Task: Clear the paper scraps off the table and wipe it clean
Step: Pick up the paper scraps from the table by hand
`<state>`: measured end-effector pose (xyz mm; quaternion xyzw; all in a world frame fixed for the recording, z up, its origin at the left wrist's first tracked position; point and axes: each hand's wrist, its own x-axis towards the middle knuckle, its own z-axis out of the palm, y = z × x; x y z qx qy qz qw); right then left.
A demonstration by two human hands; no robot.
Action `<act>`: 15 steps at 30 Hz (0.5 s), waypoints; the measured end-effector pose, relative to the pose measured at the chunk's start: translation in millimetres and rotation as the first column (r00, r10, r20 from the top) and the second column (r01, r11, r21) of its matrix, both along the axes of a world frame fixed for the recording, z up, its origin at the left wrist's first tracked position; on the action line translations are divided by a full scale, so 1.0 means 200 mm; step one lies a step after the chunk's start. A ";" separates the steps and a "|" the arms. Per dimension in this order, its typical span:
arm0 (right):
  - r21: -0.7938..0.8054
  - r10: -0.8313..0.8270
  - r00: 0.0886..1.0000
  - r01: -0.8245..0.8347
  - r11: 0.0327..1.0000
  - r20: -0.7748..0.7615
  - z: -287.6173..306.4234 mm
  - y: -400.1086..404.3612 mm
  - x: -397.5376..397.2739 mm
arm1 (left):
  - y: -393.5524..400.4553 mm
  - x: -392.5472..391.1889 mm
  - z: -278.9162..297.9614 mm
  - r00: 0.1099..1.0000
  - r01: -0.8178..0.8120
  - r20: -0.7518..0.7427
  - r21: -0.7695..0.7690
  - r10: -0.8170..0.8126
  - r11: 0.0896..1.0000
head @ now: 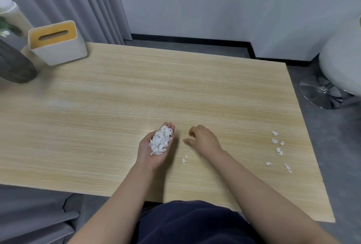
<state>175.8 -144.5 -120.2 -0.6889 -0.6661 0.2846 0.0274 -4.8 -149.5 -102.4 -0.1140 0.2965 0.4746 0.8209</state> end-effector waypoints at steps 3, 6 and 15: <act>0.049 0.030 0.997 -0.033 0.998 0.064 -0.03 -0.03 -0.03 | -0.03 0.00 0.00 1.000 0.015 0.010 -0.027 -0.014 1.000; 0.077 0.037 0.997 -0.042 0.996 0.066 -0.05 -0.06 -0.03 | -0.05 0.01 0.01 0.996 0.013 -0.086 -0.047 -0.017 0.999; 0.115 -0.116 0.981 0.135 0.984 -0.153 0.05 -0.04 0.03 | -0.06 0.04 0.01 1.000 0.008 0.025 0.016 -0.009 1.000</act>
